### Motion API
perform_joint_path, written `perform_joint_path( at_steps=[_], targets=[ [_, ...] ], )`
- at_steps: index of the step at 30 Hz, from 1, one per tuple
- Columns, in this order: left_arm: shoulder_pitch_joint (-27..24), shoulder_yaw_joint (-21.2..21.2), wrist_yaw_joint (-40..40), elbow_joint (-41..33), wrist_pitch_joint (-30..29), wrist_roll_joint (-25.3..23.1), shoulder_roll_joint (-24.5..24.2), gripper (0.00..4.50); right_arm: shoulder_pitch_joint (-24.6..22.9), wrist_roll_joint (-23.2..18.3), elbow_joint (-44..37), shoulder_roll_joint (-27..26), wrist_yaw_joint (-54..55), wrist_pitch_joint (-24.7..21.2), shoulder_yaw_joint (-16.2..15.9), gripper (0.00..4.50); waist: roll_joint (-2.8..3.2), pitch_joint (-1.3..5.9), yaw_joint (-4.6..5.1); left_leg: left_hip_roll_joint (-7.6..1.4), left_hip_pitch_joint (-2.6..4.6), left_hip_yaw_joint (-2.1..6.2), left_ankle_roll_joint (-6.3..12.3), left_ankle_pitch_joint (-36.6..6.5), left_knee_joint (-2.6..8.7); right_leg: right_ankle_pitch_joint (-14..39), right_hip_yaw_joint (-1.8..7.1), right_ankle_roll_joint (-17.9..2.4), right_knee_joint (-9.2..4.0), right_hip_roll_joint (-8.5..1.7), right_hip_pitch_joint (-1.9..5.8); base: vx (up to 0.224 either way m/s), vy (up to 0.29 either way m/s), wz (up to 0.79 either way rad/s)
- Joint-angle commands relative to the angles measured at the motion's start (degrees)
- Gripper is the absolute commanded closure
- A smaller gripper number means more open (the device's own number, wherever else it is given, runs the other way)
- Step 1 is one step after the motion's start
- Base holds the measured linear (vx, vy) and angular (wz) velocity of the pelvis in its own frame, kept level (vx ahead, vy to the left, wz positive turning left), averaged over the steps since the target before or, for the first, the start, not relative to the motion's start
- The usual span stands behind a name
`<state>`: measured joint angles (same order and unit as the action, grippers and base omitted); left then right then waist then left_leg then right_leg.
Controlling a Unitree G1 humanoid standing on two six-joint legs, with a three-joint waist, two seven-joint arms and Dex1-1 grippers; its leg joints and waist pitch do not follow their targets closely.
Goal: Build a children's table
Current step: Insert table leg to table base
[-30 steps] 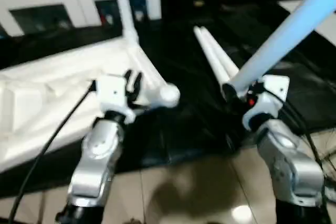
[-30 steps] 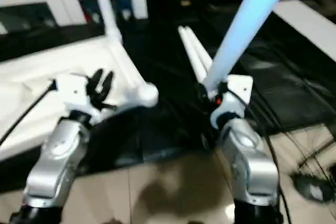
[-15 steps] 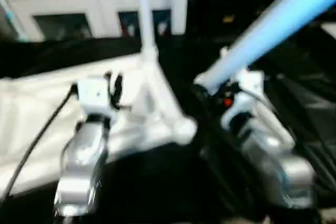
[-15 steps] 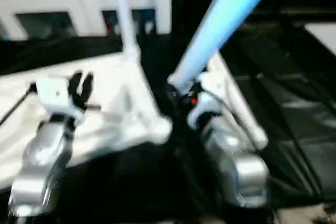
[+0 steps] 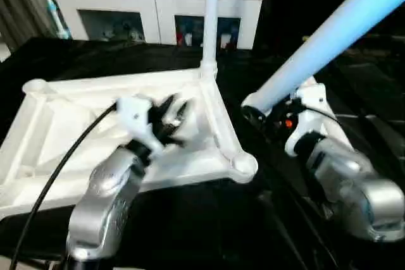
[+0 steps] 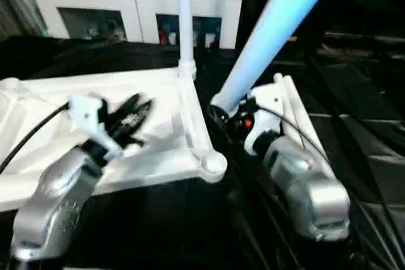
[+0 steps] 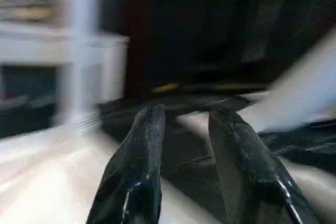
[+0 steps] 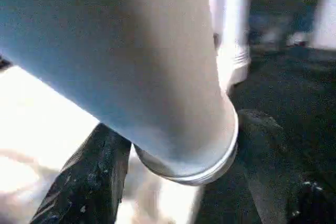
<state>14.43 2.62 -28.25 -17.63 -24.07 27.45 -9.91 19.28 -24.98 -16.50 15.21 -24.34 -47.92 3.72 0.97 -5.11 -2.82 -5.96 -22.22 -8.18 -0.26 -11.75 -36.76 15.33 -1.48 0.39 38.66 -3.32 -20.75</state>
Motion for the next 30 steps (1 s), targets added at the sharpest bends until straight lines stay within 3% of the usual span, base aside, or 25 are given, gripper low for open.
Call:
perform_joint_path(
  at_steps=[1, 3, 4, 8, 10, 12, 13, 18, 22, 23, 24, 30],
  targets=[
    [3.0, -0.1, -5.8, -0.4, -4.5, 5.5, -1.6, 2.47, 1.9, -2.7, 2.1, 1.8, -2.4, -4.9, 1.2, 1.80, 0.16, 2.24, 0.91, -5.56, 2.26, 4.36, -7.74, -30.7, 5.69, 34.4, 2.23, -6.1, -8.03, -5.51, -0.24, -0.099, 0.064, -0.17],
    [5.6, -0.4, -9.9, 0.3, -8.6, 9.3, -2.6, 2.23, 3.2, -3.1, 3.4, 4.3, -5.9, -6.3, -0.2, 1.80, 0.81, 2.80, 1.67, -6.08, 1.60, 4.92, -10.27, -34.7, 7.68, 22.6, 1.23, -5.9, -7.03, -5.02, 1.01, -0.054, 0.078, -0.18],
    [5.6, -0.4, -9.9, 0.3, -8.6, 9.3, -2.6, 2.14, 3.2, -3.1, 3.4, 4.3, -5.9, -6.3, -0.2, 1.80, 0.66, 3.06, 1.88, -5.98, 1.27, 4.93, -10.32, -32.8, 8.03, 18.0, 1.27, -6.9, -6.76, -5.36, 1.53, -0.038, 0.081, -0.18],
    [9.6, 0.0, -14.0, 1.5, -13.5, 14.6, -2.6, 1.87, 4.8, -4.4, 4.2, 8.0, -10.2, -9.5, -2.3, 1.80, -0.11, 2.83, 1.94, -5.75, 1.14, 3.82, -8.05, -26.0, 7.05, 20.0, 1.97, -8.8, -7.93, -6.75, 1.36, -0.033, 0.062, -0.12],
    [11.7, 1.1, -14.3, 3.5, -14.5, 13.9, -2.4, 1.75, 5.2, -5.1, 3.9, 10.5, -12.6, -10.7, -4.3, 1.80, -0.47, 2.78, 1.71, -5.84, 1.82, 3.23, -6.29, -23.9, 6.19, 25.1, 2.13, -8.6, -8.84, -7.45, 0.91, 0.000, 0.000, 0.00],
    [13.0, 1.8, -13.6, 5.4, -14.2, 12.4, -2.4, 1.68, 5.1, -5.1, 3.2, 12.0, -14.1, -11.2, -6.0, 1.80, -0.44, 2.65, 1.72, -6.08, 1.83, 3.24, -6.01, -23.8, 6.28, 26.0, 2.11, -8.3, -8.95, -7.32, 0.82, 0.000, 0.000, 0.00],
    [14.3, 1.9, -12.8, 7.0, -14.2, 12.2, -2.0, 1.41, 4.8, -5.0, 2.4, 13.2, -15.2, -11.4, -7.6, 1.80, -0.41, 2.76, 1.67, -6.28, 1.87, 3.24, -6.21, -24.2, 6.62, 24.8, 1.92, -8.1, -8.71, -6.96, 0.88, 0.000, 0.000, 0.00],
    [16.9, 2.2, -11.2, 8.4, -16.3, 12.4, -1.1, 1.18, 4.9, -3.8, 1.9, 15.0, -17.1, -11.6, -10.3, 1.80, -0.29, 3.02, 1.54, -6.60, 1.93, 3.16, -6.66, -24.1, 7.10, 18.6, 1.98, -9.7, -8.10, -6.83, 0.84, 0.000, 0.000, 0.00],
    [17.7, 1.8, -10.1, 9.7, -15.0, 11.6, 0.3, 0.87, 5.2, -3.5, 2.3, 15.4, -17.4, -11.4, -10.9, 1.80, -0.62, 2.88, 0.78, -6.50, 2.19, 2.42, -5.14, -22.2, 6.68, 19.2, 2.35, -10.2, -8.67, -7.35, 0.67, 0.000, 0.000, 0.00],
    [17.8, 1.8, -10.4, 9.4, -14.4, 11.8, 0.6, 0.82, 5.2, -3.6, 2.4, 15.7, -17.5, -11.4, -11.2, 1.80, -0.76, 3.01, 0.59, -6.80, 1.97, 2.19, -4.15, -19.9, 6.76, 18.0, 2.32, -10.4, -8.53, -7.46, 0.88, 0.000, 0.000, 0.00],
    [17.9, 1.9, -10.8, 9.0, -13.9, 12.1, 0.8, 0.60, 5.3, -3.7, 2.5, 15.9, -17.6, -11.4, -11.3, 1.80, -0.65, 3.06, 0.54, -6.98, 1.86, 2.08, -3.94, -19.0, 7.00, 16.3, 2.20, -10.7, -8.26, -7.31, 0.95, 0.000, 0.000, 0.00],
    [17.1, 1.4, -13.3, 5.3, -16.5, 18.1, 1.8, 0.48, 5.3, -3.3, 3.2, 16.4, -18.1, -11.2, -12.3, 1.80, -0.51, 3.23, 0.48, -7.04, 1.84, 1.46, -3.91, -18.0, 7.29, 10.8, 2.07, -12.3, -7.44, -6.92, 0.90, 0.000, 0.000, 0.00]
  ],
)
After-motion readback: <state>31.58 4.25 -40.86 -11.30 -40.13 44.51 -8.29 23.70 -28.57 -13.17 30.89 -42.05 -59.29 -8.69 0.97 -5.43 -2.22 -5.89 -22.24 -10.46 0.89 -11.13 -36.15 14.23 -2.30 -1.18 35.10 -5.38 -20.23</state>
